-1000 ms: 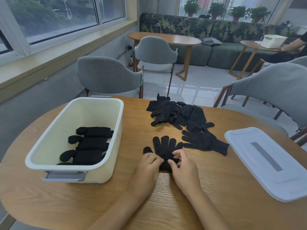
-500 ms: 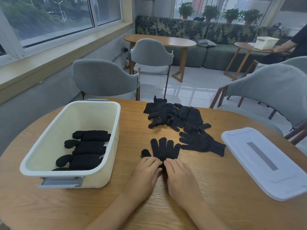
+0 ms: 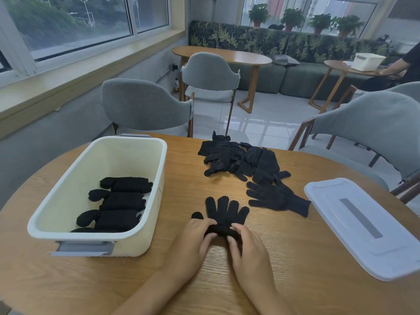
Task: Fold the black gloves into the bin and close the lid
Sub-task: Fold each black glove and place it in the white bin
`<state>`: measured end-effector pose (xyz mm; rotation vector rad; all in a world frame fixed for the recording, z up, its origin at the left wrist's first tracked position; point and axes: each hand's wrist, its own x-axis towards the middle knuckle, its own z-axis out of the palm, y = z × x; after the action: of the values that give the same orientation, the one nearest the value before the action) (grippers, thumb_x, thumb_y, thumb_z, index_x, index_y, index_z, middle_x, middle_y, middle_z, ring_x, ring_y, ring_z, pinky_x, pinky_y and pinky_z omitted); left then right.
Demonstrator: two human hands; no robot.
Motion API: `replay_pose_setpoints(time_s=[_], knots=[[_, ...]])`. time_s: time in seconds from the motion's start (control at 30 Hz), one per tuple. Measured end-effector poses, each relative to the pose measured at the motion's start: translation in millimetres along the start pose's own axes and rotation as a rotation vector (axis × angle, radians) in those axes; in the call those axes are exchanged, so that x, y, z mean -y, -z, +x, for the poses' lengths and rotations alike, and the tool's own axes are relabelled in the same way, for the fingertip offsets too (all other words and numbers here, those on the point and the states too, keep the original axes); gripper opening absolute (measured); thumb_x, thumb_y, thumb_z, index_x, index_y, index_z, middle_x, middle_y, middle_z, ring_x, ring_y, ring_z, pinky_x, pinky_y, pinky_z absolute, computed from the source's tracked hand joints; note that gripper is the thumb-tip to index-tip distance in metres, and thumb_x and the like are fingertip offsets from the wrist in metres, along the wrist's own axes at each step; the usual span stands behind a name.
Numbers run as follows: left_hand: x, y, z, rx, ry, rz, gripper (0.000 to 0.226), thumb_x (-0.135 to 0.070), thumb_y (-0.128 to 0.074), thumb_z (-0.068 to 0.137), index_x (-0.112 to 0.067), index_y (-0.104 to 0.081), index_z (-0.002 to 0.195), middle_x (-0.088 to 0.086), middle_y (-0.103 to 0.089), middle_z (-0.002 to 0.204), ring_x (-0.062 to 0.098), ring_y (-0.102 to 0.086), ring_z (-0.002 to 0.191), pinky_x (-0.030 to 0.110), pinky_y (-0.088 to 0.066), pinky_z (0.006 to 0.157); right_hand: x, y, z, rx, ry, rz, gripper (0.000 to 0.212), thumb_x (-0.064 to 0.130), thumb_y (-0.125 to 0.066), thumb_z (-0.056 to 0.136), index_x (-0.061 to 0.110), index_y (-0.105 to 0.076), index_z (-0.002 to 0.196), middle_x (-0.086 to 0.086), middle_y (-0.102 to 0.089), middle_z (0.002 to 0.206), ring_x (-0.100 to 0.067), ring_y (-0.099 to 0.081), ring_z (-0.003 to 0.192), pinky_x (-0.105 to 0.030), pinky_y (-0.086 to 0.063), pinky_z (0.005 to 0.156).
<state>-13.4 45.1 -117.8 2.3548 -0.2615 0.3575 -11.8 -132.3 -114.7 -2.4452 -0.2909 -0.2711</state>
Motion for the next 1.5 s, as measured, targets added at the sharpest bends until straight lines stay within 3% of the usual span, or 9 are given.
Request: replay_pose_setpoints(time_s=[0.17, 0.3, 0.43, 0.57, 0.63, 0.77, 0.93, 1.2, 1.5], knots=[[-5.1, 0.3, 16.0, -0.057, 0.189, -0.096, 0.019, -0.036, -0.063, 0.097, -0.035, -0.059, 0.116, -0.023, -0.063, 0.103, -0.012, -0.055, 0.101, 0.005, -0.042, 0.081, -1.9, 3.6, 27.3, 0.039, -0.106, 0.066, 0.022, 0.039, -0.058, 0.098, 0.032, -0.058, 0.118, 0.018, -0.060, 0.106, 0.000, -0.055, 0.103, -0.014, -0.042, 0.083], [-3.9, 2.1, 32.1, -0.109, 0.256, -0.057, 0.025, -0.040, -0.070, 0.091, -0.035, -0.059, 0.113, -0.022, -0.062, 0.096, -0.008, -0.058, 0.093, 0.013, -0.049, 0.078, -3.6, 3.0, 49.2, 0.078, -0.192, 0.062, 0.021, 0.041, -0.060, 0.096, 0.026, -0.064, 0.110, 0.015, -0.062, 0.097, -0.002, -0.057, 0.093, -0.020, -0.048, 0.078], [-2.4, -1.9, 36.9, -0.139, 0.208, 0.023, 0.020, -0.033, -0.071, 0.091, -0.029, -0.059, 0.106, -0.021, -0.054, 0.099, -0.006, -0.054, 0.089, 0.010, -0.045, 0.070, 0.8, 0.8, 62.8, 0.097, -0.228, -0.024, 0.022, 0.041, -0.062, 0.095, 0.025, -0.062, 0.110, 0.013, -0.059, 0.093, -0.004, -0.055, 0.085, -0.019, -0.046, 0.072], [-1.6, -8.5, 36.3, -0.152, 0.097, 0.034, 0.010, -0.018, -0.070, 0.093, -0.023, -0.066, 0.101, -0.019, -0.053, 0.100, -0.003, -0.055, 0.090, 0.011, -0.046, 0.075, 4.4, -0.7, 64.1, 0.075, -0.226, -0.063, 0.020, 0.038, -0.062, 0.095, 0.026, -0.058, 0.111, 0.013, -0.055, 0.098, -0.004, -0.052, 0.087, -0.018, -0.045, 0.074], [-0.3, -9.5, 35.9, -0.149, 0.048, 0.058, 0.011, -0.015, -0.068, 0.093, -0.022, -0.069, 0.101, -0.018, -0.055, 0.099, -0.001, -0.054, 0.092, 0.011, -0.046, 0.078, 6.2, -1.2, 59.1, 0.031, -0.156, -0.098, 0.019, 0.035, -0.061, 0.096, 0.024, -0.058, 0.111, 0.012, -0.054, 0.099, -0.005, -0.051, 0.089, -0.018, -0.046, 0.075], [5.5, -11.2, 34.1, -0.141, 0.009, 0.096, 0.012, -0.013, -0.069, 0.093, -0.021, -0.071, 0.102, -0.015, -0.060, 0.096, -0.002, -0.051, 0.092, 0.011, -0.043, 0.079, 6.3, -1.5, 46.0, -0.085, 0.221, -0.249, 0.021, 0.012, -0.065, 0.088, 0.019, -0.064, 0.107, 0.008, -0.057, 0.103, -0.011, -0.052, 0.092, -0.025, -0.051, 0.077], [11.1, -9.8, 31.5, -0.129, -0.038, 0.116, 0.013, -0.014, -0.067, 0.094, -0.022, -0.072, 0.104, -0.014, -0.063, 0.096, -0.001, -0.052, 0.091, 0.014, -0.044, 0.078, 0.2, -8.7, 32.5, 0.019, 0.379, -0.378, 0.049, 0.004, -0.071, 0.076, 0.016, -0.064, 0.122, 0.001, -0.059, 0.127, -0.018, -0.055, 0.118, -0.032, -0.051, 0.095], [18.6, -3.9, 22.5, 0.049, -0.138, 0.209, 0.047, -0.042, -0.069, 0.089, -0.019, -0.062, 0.129, -0.011, -0.059, 0.123, 0.005, -0.051, 0.116, 0.018, -0.045, 0.097, -4.9, -13.5, 34.8, -0.003, 0.353, -0.344, 0.042, 0.008, -0.069, 0.081, 0.013, -0.067, 0.123, 0.002, -0.067, 0.120, -0.015, -0.062, 0.112, -0.029, -0.049, 0.100], [15.0, 2.5, 2.6, 0.033, -0.207, 0.187, 0.042, -0.014, -0.064, 0.091, -0.020, -0.058, 0.132, -0.012, -0.059, 0.122, 0.004, -0.050, 0.117, 0.022, -0.048, 0.094, 1.6, -5.7, 5.8, -0.030, 0.194, -0.110, 0.034, 0.011, -0.065, 0.092, 0.021, -0.062, 0.125, 0.015, -0.062, 0.119, 0.000, -0.053, 0.114, -0.011, -0.036, 0.103]])
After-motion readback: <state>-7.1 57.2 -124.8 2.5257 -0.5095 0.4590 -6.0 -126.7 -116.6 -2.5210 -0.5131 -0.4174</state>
